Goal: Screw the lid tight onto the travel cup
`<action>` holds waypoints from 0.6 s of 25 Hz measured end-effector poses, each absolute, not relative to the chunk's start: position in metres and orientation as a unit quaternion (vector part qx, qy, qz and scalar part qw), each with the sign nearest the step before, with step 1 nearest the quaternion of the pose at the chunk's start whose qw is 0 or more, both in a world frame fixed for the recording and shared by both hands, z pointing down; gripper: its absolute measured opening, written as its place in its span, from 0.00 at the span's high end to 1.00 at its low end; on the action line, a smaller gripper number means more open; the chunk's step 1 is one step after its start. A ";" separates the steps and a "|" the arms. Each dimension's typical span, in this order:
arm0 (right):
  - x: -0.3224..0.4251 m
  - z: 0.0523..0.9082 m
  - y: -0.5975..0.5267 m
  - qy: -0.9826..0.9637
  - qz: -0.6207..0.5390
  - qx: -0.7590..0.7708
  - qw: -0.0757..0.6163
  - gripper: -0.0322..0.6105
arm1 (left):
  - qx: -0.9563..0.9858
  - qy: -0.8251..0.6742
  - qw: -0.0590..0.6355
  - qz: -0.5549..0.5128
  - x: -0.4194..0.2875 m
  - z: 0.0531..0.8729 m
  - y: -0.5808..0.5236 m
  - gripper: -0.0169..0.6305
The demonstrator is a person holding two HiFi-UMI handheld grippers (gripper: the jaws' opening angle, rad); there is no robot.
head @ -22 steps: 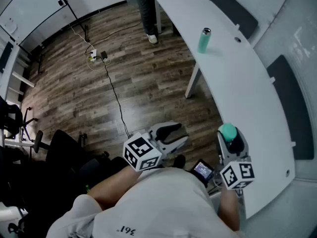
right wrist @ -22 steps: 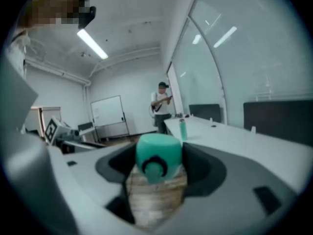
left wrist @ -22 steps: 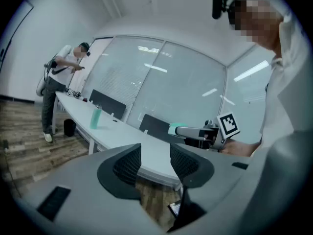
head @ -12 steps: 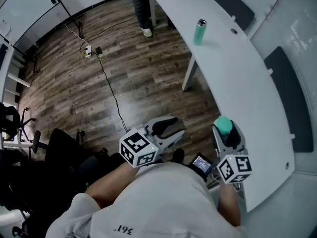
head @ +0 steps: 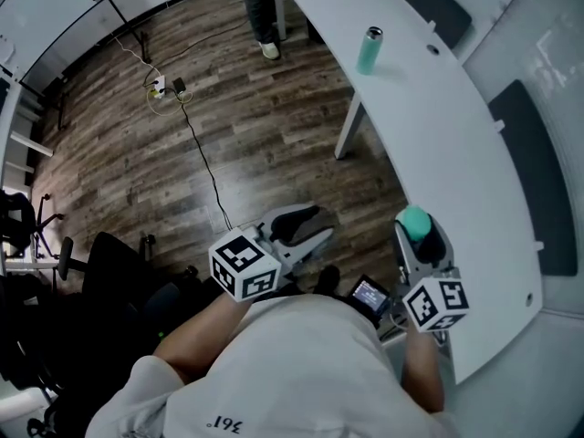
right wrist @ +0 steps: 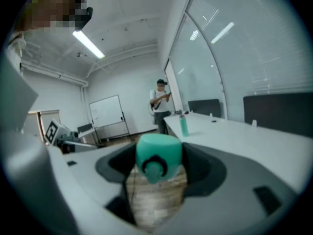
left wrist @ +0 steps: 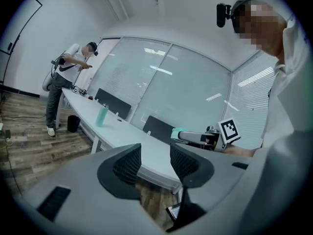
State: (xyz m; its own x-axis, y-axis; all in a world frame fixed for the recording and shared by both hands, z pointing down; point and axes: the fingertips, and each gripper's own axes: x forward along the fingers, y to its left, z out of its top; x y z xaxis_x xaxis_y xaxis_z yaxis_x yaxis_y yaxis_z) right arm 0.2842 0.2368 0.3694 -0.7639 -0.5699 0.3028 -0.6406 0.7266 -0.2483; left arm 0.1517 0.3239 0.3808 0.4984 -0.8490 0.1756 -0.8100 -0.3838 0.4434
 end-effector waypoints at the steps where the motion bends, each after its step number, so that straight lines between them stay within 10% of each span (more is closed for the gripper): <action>1: 0.282 0.370 0.238 -0.923 0.171 0.327 0.104 0.47 | 0.830 -0.500 0.243 -0.040 0.148 0.381 0.325 0.66; 15: 0.228 0.377 0.251 -0.919 0.176 0.337 0.107 0.47 | 0.834 -0.492 0.249 -0.035 0.094 0.386 0.343 0.66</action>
State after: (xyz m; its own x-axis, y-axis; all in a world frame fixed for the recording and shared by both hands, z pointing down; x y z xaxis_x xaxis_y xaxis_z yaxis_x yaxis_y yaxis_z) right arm 0.2277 0.2508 0.3774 -0.7495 -0.5818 0.3158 -0.6573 0.7108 -0.2504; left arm 0.0943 0.3428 0.3863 0.5133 -0.8378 0.1863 -0.8028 -0.3920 0.4493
